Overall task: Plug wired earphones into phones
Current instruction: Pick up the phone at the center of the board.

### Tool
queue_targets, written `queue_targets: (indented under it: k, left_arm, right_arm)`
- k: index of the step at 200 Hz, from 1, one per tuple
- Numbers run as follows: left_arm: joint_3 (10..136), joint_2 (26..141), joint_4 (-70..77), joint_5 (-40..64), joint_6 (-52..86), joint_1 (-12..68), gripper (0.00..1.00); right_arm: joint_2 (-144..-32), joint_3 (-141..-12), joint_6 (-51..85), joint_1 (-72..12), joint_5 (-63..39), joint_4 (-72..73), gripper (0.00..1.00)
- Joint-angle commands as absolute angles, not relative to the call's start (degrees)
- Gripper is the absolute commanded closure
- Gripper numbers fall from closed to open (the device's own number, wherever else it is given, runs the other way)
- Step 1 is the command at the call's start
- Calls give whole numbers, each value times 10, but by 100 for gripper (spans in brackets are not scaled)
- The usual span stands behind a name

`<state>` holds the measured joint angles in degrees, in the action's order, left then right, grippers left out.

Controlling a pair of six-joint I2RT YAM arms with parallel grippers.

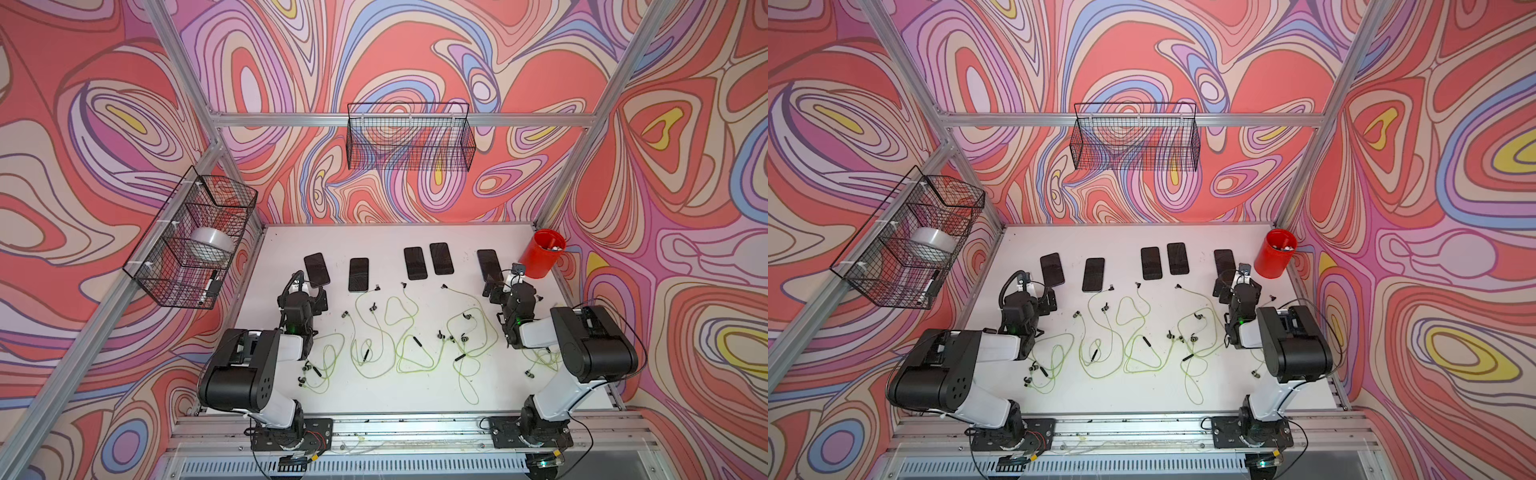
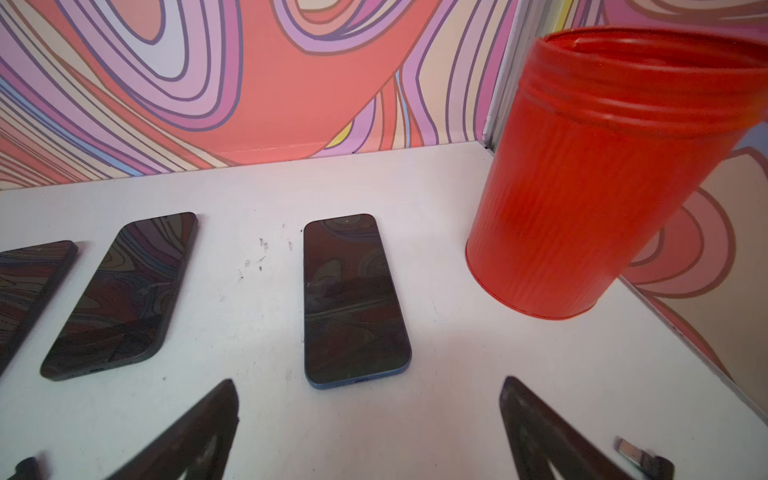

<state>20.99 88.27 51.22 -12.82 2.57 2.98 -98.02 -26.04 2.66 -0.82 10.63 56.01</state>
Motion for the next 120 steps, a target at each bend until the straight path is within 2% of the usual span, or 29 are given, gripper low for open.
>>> queue_targets:
  k: [1, 120]
  left_arm:
    - [210, 885, 526, -125, 19, 28, 0]
    - [213, 886, 522, -123, 19, 28, 0]
  right_arm:
    - [-982, -263, 29, -8, 102, 562, 2]
    - [-983, -266, 30, -8, 100, 556, 2]
